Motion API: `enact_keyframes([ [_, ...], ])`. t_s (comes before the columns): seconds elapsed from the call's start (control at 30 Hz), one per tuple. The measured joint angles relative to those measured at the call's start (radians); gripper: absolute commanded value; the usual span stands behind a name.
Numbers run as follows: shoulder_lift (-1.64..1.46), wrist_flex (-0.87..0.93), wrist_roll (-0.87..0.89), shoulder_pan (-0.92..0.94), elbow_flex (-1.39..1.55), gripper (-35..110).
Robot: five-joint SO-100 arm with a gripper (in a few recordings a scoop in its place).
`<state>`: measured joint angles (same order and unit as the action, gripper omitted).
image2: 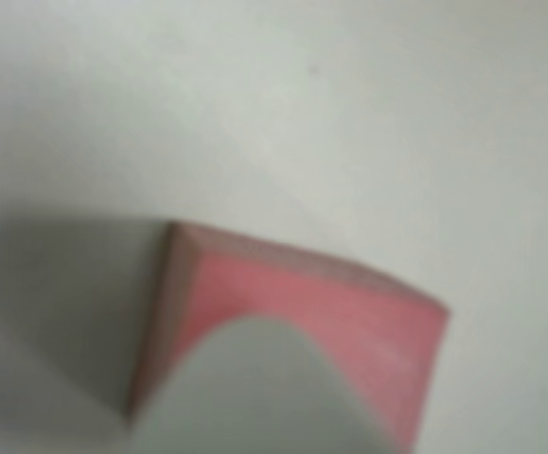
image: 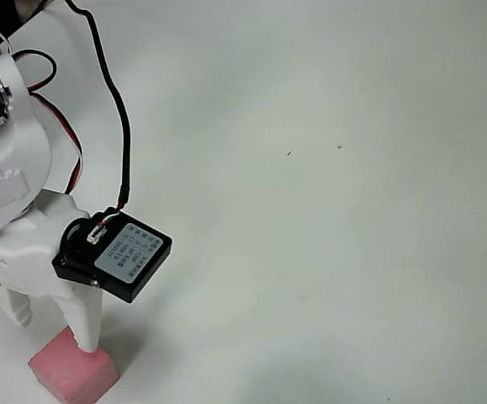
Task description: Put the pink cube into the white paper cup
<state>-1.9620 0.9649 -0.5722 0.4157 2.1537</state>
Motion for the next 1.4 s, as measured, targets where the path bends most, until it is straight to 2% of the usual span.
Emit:
enact_keyframes([
  [1.0,0.253,-0.043,-0.015,-0.014,-0.133,35],
  [1.17,0.272,-0.043,-0.015,-0.015,-0.133,22],
  [1.4,0.272,-0.043,-0.015,-0.031,-0.133,14],
])
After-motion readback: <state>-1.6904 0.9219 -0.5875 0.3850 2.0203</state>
